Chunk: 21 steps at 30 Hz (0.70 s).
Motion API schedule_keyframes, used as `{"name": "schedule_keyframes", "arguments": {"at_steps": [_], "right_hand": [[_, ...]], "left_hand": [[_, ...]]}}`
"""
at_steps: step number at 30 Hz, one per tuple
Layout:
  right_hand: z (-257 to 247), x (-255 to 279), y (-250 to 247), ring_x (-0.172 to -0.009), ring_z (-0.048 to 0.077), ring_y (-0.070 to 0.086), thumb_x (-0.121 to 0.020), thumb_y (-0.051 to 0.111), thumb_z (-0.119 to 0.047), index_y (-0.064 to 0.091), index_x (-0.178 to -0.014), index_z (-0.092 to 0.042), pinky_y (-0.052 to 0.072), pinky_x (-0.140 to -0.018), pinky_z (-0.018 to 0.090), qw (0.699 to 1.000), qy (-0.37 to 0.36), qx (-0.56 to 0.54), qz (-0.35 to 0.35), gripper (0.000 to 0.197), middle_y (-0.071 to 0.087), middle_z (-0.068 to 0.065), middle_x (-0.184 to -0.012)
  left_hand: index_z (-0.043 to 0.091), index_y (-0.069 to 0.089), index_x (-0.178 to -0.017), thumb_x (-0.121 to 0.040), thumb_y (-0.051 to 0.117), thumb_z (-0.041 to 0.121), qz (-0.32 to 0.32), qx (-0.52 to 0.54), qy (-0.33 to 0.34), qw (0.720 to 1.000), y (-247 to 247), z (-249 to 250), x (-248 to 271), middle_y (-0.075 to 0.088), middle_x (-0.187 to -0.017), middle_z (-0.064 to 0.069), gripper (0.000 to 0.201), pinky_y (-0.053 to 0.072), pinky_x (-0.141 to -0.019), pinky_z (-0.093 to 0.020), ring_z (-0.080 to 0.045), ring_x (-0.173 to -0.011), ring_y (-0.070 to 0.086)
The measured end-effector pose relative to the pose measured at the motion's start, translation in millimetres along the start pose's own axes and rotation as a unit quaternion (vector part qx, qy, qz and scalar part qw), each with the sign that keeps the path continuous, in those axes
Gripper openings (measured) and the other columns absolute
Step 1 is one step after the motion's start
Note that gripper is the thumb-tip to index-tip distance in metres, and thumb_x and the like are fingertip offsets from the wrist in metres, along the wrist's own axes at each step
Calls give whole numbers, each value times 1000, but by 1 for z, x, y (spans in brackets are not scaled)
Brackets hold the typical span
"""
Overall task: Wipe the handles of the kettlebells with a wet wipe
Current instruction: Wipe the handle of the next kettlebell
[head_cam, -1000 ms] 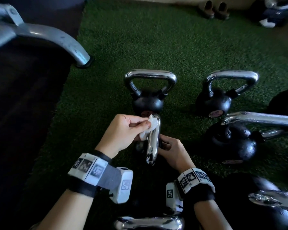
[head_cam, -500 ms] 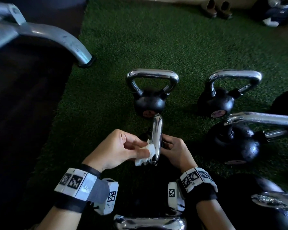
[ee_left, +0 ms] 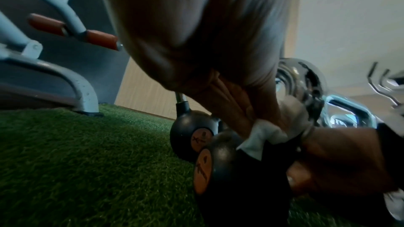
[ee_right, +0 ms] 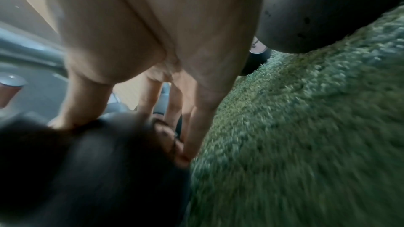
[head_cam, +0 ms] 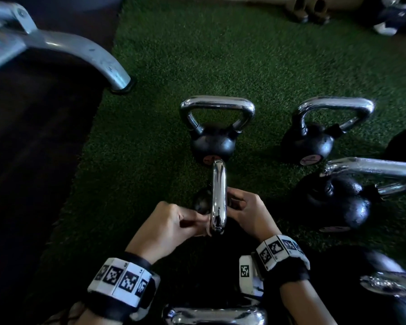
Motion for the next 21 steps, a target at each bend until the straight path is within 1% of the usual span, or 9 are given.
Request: {"name": "schedule_keyframes", "arguments": {"at_steps": [2, 5, 6, 9, 11, 14, 17, 19, 21], "right_hand": [[-12, 0, -8, -101, 2, 73, -54, 85, -71, 71, -124, -40, 58, -99, 37, 998, -7, 59, 3, 78, 77, -13, -111], [-48, 7, -31, -89, 6, 74, -73, 91, -32, 78, -108, -40, 60, -91, 37, 994, -64, 69, 61, 38, 77, -10, -100], [-62, 11, -39, -85, 7, 73, -76, 89, -19, 78, -107, -38, 61, -87, 34, 990, -99, 47, 90, 37, 77, -7, -98], [-113, 30, -47, -78, 10, 70, -76, 88, -13, 81, -107, -24, 55, -79, 21, 973, -197, -4, 122, 34, 76, -5, -96], [-139, 39, -38, -80, 11, 72, -72, 89, -21, 81, -108, -21, 57, -78, 21, 969, -230, 2, 94, 37, 76, -6, -97], [-155, 45, -26, -88, 14, 75, -72, 90, -31, 80, -111, -21, 61, -84, 35, 965, -252, 30, 71, 42, 77, -8, -104], [-154, 44, -22, -97, 11, 75, -73, 91, -28, 81, -109, -18, 61, -89, 39, 964, -253, 29, 73, 39, 77, -8, -108], [-151, 45, -19, -101, 9, 74, -74, 92, -24, 81, -108, -14, 61, -91, 38, 965, -251, 31, 71, 38, 78, -7, -110], [-149, 47, -17, -103, 7, 74, -75, 91, -19, 81, -107, -15, 60, -92, 38, 964, -248, 31, 88, 34, 78, -7, -110]], "left_hand": [[21, 83, -103, -73, 85, 36, 39, 32, -2, 999, -11, 0, -4, 80, -98, 13, 33, 60, -89, -26, -4, -93, 76], [18, 81, -96, -70, 87, 31, 127, 95, -2, 987, -31, 4, -13, 81, -88, 4, 29, 60, -80, -23, -14, -83, 78], [17, 81, -94, -71, 88, 30, 149, 104, 4, 983, -36, 7, -15, 81, -86, 3, 27, 59, -77, -21, -13, -81, 77], [12, 79, -89, -70, 89, 28, 186, 165, 9, 968, -44, 24, -20, 80, -80, -5, 26, 57, -69, -17, -10, -73, 73], [7, 78, -87, -69, 88, 28, 175, 205, 6, 963, -42, 34, -25, 79, -79, -10, 30, 56, -66, -16, -11, -70, 71], [-1, 77, -92, -72, 82, 22, 137, 260, 3, 956, -35, 47, -28, 79, -81, -16, 31, 56, -62, -16, -14, -67, 71], [1, 78, -90, -76, 76, 20, 121, 304, -16, 945, -30, 53, -28, 78, -78, -14, 24, 57, -58, -18, -12, -64, 72], [6, 80, -87, -79, 72, 24, 94, 321, -26, 942, -28, 55, -28, 78, -79, -12, 21, 60, -61, -22, -13, -67, 73], [10, 81, -94, -88, 67, 29, 60, 339, -37, 938, -27, 56, -28, 79, -91, -15, 25, 64, -75, -30, -21, -80, 77]]}}
Point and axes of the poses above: each hand's wrist, its own x-axis away from the middle knuckle, its own y-axis out of the palm, z = x × y, the point moved 4 cm from there along -x, towards the middle knuckle
